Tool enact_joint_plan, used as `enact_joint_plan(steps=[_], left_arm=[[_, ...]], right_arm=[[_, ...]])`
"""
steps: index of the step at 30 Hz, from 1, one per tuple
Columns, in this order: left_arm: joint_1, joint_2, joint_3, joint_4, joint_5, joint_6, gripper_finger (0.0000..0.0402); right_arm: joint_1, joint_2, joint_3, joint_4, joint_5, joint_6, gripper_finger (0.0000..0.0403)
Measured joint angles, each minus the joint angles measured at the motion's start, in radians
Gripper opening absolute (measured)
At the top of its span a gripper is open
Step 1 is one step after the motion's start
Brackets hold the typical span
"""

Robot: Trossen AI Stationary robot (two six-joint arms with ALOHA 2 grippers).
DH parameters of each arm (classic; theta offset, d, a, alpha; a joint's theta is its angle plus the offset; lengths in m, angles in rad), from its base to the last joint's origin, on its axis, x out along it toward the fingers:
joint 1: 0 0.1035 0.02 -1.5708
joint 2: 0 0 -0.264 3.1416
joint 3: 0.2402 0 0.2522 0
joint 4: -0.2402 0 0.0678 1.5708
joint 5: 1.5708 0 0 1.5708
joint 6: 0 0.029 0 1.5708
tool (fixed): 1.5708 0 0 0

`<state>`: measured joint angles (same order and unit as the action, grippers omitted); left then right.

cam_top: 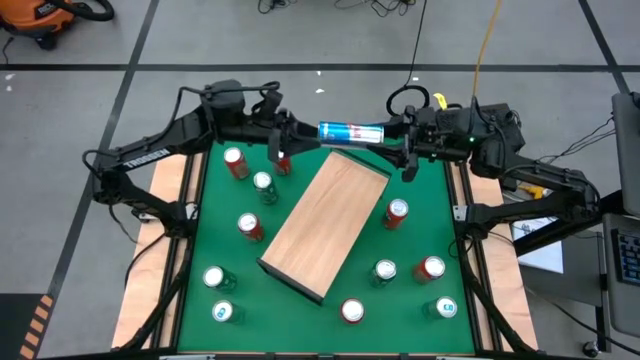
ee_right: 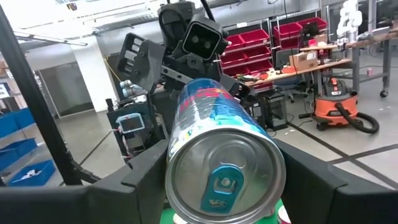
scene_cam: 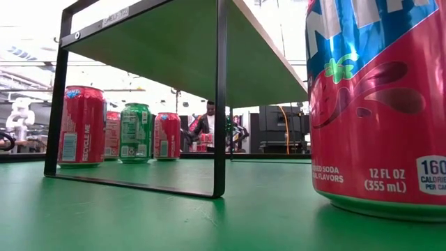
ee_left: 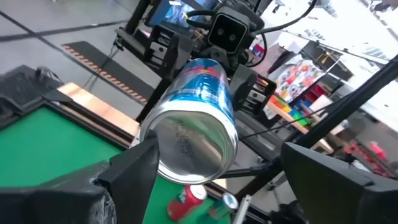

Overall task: Sort soda cans
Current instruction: Put the blue soda can on the shelf

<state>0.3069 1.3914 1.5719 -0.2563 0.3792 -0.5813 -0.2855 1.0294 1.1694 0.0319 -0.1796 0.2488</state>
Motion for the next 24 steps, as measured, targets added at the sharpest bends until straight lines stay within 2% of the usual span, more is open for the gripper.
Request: enact_joint_plan(steps=[6,16,24], left_arm=[[0.0,0.001,0.0,-0.019,-0.072,0.049,0.0338],[0.019,-0.005,0.0,-0.035,-0.075,0.014,0.0338],[0.034,-0.06,0.0,-0.062,-0.092,-0.053,0.0338]], right_arm=[[-0.001,0.002,0.0,0.001,0.008,0.0,0.0233],[-0.001,0.002,0.0,0.0,0.005,0.022,0.0233],[0.003,0.0,0.0,-0.006,-0.057,0.031,0.0233]])
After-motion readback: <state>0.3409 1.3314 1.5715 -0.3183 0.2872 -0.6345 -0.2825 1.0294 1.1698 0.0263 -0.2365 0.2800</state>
